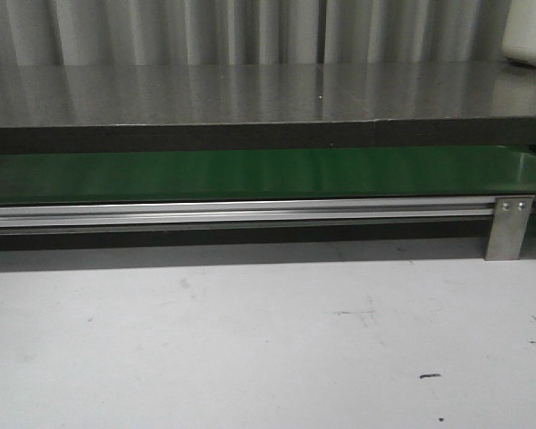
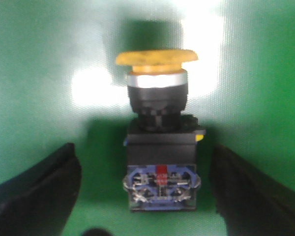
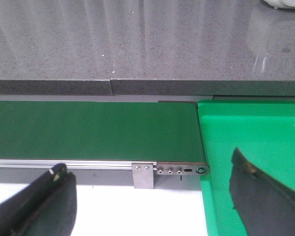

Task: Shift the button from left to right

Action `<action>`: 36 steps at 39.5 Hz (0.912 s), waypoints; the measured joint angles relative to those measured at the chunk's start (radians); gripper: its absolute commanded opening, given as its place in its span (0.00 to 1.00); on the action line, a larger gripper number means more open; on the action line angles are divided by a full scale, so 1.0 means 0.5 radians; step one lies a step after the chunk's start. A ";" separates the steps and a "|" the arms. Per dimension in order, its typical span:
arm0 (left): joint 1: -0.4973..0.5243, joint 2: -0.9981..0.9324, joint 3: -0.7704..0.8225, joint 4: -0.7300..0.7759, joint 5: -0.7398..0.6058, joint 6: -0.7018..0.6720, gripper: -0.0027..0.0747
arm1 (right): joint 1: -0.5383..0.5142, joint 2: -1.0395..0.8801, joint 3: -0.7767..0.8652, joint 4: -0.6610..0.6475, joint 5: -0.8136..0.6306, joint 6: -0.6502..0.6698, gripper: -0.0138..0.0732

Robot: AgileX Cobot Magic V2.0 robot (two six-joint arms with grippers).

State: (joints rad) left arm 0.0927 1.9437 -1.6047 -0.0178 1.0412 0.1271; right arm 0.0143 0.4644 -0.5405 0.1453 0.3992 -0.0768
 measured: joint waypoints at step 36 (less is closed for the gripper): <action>-0.169 -0.570 0.099 -0.013 0.214 0.000 0.01 | 0.000 0.000 0.000 0.000 0.000 0.000 0.90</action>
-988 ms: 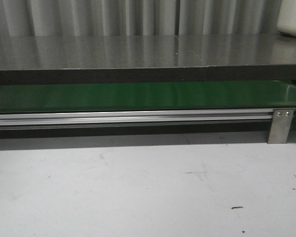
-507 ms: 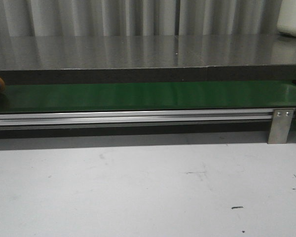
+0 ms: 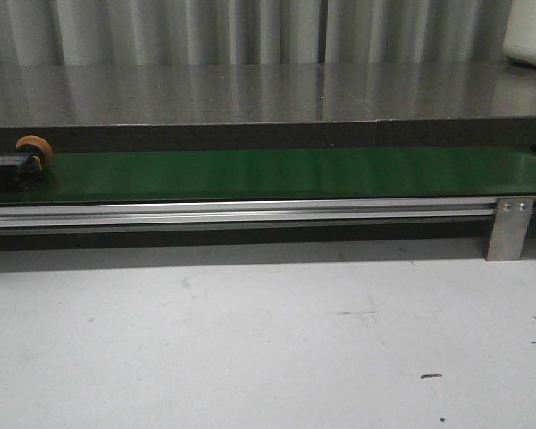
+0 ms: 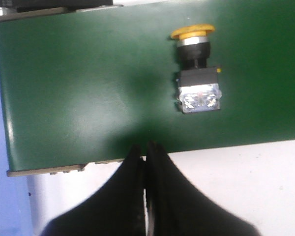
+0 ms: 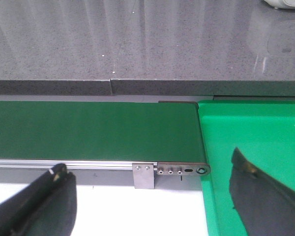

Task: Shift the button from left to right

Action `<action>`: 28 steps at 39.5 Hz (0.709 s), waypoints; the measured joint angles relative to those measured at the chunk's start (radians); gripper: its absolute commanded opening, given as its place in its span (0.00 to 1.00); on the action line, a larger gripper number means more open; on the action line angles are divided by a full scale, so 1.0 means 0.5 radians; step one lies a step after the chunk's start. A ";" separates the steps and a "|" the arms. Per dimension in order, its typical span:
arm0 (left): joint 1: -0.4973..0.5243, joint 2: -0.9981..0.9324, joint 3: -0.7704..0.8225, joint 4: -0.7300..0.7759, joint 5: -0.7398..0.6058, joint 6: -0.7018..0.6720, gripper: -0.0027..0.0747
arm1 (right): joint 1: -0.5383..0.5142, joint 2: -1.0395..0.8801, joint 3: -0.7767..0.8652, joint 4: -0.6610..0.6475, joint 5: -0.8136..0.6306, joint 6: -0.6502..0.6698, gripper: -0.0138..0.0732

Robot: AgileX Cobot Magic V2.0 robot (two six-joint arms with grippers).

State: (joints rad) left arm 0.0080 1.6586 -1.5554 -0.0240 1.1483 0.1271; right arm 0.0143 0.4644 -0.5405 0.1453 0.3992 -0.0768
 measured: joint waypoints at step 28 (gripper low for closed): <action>-0.384 -2.149 2.134 -0.023 -1.443 0.000 0.01 | 0.000 0.000 0.000 0.000 0.000 0.000 0.90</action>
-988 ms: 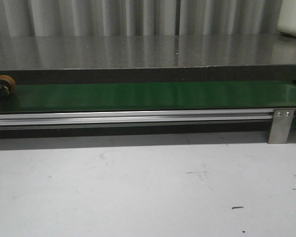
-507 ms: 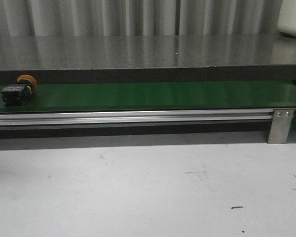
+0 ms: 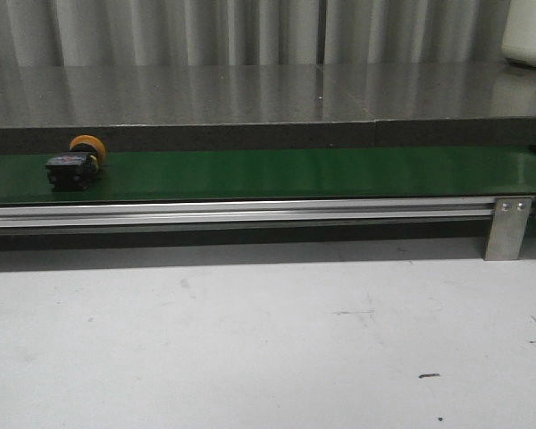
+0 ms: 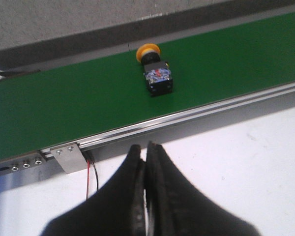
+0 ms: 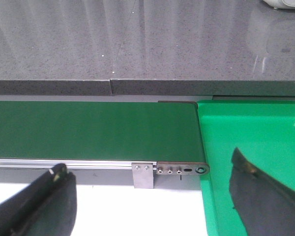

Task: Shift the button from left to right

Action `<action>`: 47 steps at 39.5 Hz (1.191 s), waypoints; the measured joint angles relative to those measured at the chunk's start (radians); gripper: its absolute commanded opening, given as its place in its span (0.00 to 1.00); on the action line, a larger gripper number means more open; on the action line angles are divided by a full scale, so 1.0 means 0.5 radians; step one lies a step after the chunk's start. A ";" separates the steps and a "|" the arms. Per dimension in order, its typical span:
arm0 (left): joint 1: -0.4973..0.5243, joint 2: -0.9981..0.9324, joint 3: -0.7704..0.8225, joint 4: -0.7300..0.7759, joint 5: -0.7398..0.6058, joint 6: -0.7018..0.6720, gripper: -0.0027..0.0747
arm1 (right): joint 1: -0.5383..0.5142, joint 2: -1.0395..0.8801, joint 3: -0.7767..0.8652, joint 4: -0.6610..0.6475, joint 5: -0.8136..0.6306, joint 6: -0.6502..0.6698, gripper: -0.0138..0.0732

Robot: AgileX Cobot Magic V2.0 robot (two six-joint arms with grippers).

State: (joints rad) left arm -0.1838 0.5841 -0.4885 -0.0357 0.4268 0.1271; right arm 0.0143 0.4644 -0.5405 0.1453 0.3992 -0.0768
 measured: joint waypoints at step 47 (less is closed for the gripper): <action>-0.004 -1.136 0.344 -0.042 -0.156 0.000 0.01 | 0.000 0.000 0.000 0.000 0.000 0.000 0.90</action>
